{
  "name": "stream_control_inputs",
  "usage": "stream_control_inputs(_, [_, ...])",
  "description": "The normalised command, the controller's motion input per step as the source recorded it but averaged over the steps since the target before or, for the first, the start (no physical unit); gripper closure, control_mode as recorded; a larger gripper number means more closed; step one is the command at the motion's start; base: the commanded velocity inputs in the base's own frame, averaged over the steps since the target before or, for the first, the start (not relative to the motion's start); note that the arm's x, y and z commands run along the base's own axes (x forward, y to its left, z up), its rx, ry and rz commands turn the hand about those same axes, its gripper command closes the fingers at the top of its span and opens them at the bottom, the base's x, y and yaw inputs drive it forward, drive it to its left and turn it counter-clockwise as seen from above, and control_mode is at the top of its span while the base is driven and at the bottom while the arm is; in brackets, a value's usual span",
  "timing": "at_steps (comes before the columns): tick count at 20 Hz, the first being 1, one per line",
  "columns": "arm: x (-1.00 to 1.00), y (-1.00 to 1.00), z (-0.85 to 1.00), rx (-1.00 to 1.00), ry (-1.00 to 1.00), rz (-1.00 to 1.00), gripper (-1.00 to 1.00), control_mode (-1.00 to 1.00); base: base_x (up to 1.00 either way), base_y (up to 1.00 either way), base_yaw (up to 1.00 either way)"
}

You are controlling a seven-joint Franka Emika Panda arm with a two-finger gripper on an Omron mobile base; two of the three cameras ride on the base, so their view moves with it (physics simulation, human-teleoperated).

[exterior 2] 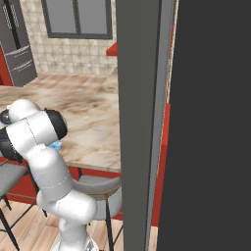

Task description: Stack the yogurt containers by placing the smaller containers on top of the larger containers.

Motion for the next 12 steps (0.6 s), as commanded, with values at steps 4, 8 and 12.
stream_control_inputs(4, [0.02, 0.00, -0.27, 0.00, 0.03, 0.01, 1.00, -1.00, 0.00, 0.00, 0.00])
stream_control_inputs(8, [0.03, 0.00, -0.22, 0.00, 0.00, 0.02, 1.00, -1.00, 0.00, 0.00, 0.00])
stream_control_inputs(12, [0.08, 0.00, -0.16, 0.00, 0.00, 0.02, 1.00, -1.00, 0.00, 0.00, 0.00])
